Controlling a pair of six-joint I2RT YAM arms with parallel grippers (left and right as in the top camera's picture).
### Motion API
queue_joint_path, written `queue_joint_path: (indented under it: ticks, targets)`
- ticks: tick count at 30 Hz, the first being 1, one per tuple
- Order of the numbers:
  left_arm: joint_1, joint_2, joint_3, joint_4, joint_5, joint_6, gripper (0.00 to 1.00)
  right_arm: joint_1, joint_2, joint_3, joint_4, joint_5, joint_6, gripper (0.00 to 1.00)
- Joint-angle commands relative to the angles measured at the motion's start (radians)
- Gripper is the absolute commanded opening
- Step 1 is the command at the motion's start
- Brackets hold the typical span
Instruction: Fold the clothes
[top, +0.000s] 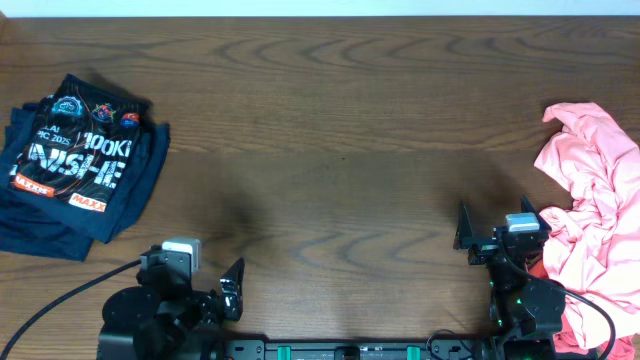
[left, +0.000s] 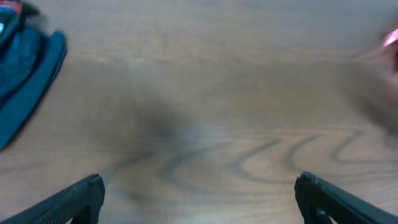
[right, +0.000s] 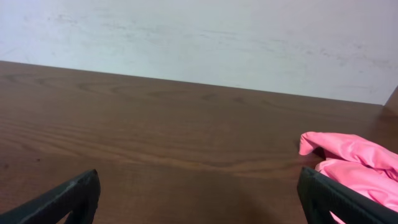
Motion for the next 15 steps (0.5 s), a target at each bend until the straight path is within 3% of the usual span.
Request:
queue_joint_path:
  ticks: [1, 10, 15]
  targets:
    - [-0.003, -0.032, -0.025, -0.012, -0.068, 0.029, 0.98, -0.008, -0.004, -0.001, -0.004, -0.011, -0.013, 0.99]
    - [-0.002, -0.23, -0.336, 0.286, -0.116, 0.034, 0.98, -0.008, -0.004, -0.001, -0.004, -0.011, -0.013, 0.99]
    - [0.0, -0.224, -0.512, 0.6, -0.148, 0.037, 0.98, -0.008, -0.004, -0.001, -0.004, -0.011, -0.013, 0.99]
